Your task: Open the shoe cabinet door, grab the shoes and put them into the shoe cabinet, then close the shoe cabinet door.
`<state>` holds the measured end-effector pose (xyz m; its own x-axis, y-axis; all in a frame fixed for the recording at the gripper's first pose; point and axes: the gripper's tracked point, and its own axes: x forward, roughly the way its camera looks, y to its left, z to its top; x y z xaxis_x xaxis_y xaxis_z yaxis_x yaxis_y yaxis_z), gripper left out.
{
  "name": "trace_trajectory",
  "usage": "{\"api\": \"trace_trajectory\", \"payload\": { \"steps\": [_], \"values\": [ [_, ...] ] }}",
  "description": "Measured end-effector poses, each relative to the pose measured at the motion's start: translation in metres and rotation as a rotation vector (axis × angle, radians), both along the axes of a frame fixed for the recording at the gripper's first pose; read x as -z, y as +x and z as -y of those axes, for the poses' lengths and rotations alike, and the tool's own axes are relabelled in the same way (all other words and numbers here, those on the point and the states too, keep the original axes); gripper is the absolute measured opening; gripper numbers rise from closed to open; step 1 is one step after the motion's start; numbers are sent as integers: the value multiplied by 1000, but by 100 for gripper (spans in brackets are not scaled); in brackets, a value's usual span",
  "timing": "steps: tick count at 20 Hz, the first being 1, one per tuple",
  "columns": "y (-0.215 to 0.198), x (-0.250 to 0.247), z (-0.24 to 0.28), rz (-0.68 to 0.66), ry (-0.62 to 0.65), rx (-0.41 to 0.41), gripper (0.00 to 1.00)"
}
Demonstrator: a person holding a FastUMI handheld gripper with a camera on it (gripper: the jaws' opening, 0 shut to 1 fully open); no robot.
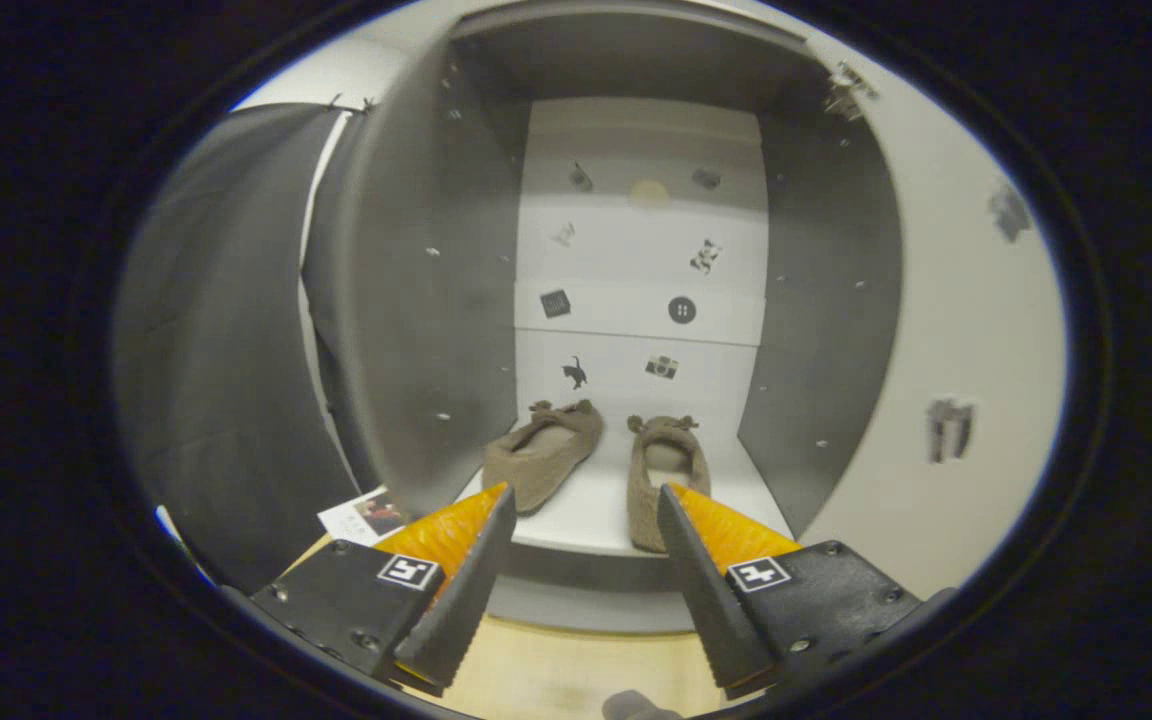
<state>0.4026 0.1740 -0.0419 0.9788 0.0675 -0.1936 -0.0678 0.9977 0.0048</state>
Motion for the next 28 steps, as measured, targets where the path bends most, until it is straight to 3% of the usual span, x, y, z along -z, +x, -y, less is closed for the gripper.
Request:
{"api": "trace_trajectory", "payload": {
  "steps": [2,11,16,19,22,26,28],
  "values": [
    [-53,-8,-2,39,26,-18,100],
    [-257,-29,55,161,41,-30,100],
    [-327,-34,135,178,22,71,100],
    [-342,-36,193,190,15,147,100],
    [-327,-32,249,185,-7,205,100],
    [-285,-24,286,142,53,203,100],
    [-268,-22,283,122,85,147,100]
  ]
}}
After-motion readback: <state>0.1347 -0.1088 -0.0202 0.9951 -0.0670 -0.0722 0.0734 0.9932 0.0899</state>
